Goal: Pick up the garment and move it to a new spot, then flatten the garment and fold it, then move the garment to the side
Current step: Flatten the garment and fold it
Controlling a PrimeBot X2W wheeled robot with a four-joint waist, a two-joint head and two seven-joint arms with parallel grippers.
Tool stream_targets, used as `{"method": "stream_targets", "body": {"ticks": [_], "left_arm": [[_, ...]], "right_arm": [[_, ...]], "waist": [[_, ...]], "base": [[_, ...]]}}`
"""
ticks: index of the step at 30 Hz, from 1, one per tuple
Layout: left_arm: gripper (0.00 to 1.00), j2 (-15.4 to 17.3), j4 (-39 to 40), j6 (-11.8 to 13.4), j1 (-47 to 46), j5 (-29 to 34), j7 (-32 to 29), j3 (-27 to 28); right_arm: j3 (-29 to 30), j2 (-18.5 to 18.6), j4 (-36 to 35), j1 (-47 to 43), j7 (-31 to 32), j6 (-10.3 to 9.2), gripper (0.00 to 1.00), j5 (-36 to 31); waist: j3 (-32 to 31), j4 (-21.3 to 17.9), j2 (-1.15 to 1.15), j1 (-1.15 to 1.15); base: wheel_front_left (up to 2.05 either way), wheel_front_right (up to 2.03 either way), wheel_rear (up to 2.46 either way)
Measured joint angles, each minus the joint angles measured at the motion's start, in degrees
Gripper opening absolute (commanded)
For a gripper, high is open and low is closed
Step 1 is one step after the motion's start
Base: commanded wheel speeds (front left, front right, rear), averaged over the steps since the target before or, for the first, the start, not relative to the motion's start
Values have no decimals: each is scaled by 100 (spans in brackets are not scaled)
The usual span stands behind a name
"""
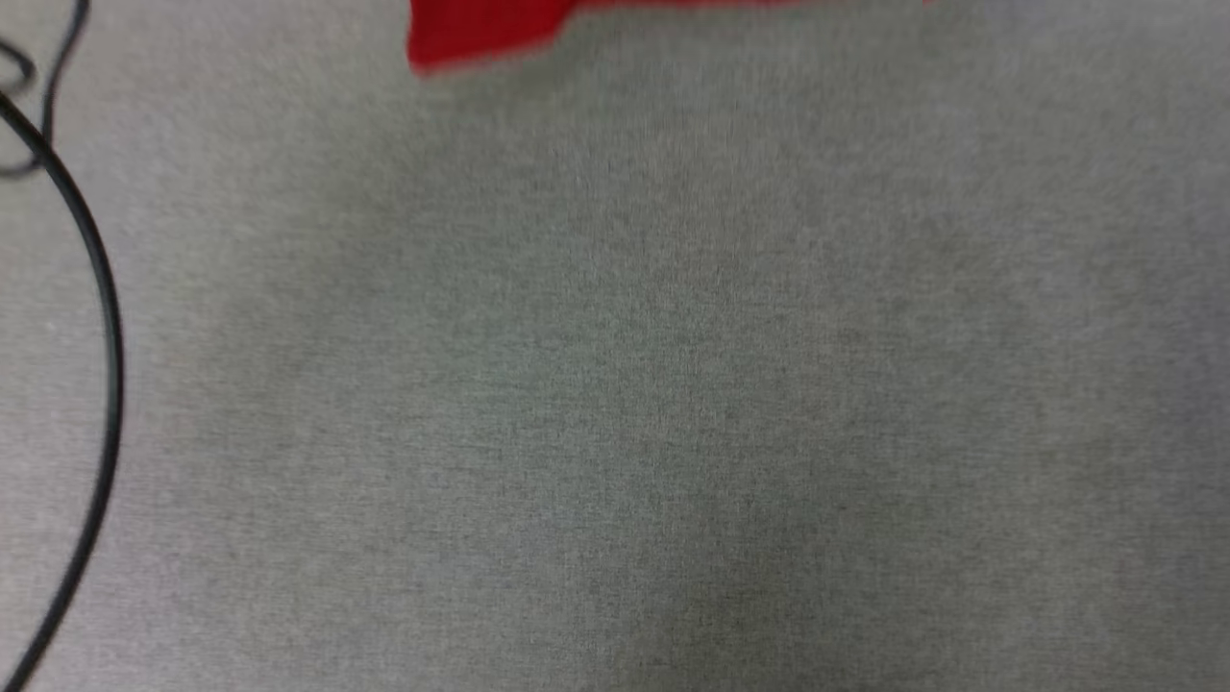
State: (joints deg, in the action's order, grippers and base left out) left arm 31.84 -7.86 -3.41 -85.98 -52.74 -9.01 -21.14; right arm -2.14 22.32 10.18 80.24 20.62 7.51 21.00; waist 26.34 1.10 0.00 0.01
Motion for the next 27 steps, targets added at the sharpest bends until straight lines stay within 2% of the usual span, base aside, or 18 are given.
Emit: {"method": "stream_targets", "body": {"ticks": [8,13,19,27], "left_arm": [[0,-166,-1099,-176,-1059,235,243,-64],[0,-223,-1539,-274,-1168,326,470,-203],[0,-209,-1951,-345,-828,358,837,-365],[0,-112,-2062,-382,515,208,1496,-582]], "right_arm": [[-315,-85,1321,1512,-563,0,0,-528],[-525,-199,2067,1859,-937,1,0,-568],[-862,-294,2719,1654,-1501,0,0,-425],[-1401,-379,3076,383,-2291,1,0,-33]], "waist": [[755,5,0,0],[1019,42,0,0],[1095,31,0,0],[819,-44,0,-1]], "base": [[0,0,0],[0,0,0],[0,0,0],[0,0,0]]}}
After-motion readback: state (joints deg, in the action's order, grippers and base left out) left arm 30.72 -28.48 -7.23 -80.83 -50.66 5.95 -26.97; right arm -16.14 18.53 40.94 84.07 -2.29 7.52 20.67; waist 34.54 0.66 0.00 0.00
